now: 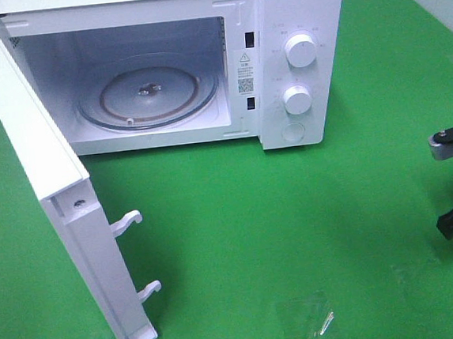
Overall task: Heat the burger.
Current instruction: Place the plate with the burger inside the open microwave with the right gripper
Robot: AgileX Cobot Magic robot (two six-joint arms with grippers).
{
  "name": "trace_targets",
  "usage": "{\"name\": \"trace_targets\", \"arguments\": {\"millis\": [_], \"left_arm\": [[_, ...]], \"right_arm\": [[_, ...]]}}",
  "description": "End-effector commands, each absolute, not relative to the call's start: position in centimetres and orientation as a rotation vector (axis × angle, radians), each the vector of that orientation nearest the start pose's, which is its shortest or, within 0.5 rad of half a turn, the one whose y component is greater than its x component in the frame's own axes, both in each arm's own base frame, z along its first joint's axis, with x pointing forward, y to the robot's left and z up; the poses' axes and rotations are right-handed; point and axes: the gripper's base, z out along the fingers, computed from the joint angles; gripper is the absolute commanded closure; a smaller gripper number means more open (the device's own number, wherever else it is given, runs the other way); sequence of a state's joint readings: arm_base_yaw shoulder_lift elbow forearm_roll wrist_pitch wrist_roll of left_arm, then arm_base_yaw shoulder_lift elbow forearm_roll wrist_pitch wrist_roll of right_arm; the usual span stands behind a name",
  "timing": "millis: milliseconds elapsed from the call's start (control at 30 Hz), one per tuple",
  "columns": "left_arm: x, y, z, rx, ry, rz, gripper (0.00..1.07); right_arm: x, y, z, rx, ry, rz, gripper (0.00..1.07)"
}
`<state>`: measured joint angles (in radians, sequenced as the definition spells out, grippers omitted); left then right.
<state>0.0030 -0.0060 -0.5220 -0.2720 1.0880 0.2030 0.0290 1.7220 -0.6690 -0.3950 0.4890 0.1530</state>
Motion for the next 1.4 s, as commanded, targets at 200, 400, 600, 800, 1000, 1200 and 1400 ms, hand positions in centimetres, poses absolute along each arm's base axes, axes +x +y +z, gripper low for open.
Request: {"name": "trace_targets", "arguments": {"millis": [200, 400, 600, 800, 1000, 1200, 1400], "left_arm": [[-1.3, -2.2, 28.3, 0.226, 1.982, -0.194, 0.09], [-1.3, -2.2, 28.3, 0.226, 1.982, -0.194, 0.09], [-1.3, -2.2, 28.3, 0.226, 1.982, -0.194, 0.09], [-1.3, -2.2, 28.3, 0.226, 1.982, -0.194, 0.09], [-1.3, -2.2, 28.3, 0.226, 1.982, -0.194, 0.09], [-1.3, -2.2, 28.3, 0.226, 1.982, -0.194, 0.09], [-1.3, -2.2, 28.3, 0.226, 1.982, -0.194, 0.09]], "right_arm": [[26.5, 1.3, 12.3, -0.297, 3.006, -0.325, 1.07], [26.2, 2.7, 12.3, -0.403, 3.002, -0.377, 1.07], [25.8, 4.1, 12.5, -0.448, 2.981, -0.476, 1.07], [25.5, 4.7, 12.9, -0.468, 2.962, -0.588, 1.07], [25.2, 5.6, 14.3, -0.506, 2.895, -0.586, 1.07], [23.7, 6.4, 16.3, -0.577, 2.815, -0.593, 1.07], [21.8, 7.4, 17.1, -0.66, 2.774, -0.589, 1.07]]}}
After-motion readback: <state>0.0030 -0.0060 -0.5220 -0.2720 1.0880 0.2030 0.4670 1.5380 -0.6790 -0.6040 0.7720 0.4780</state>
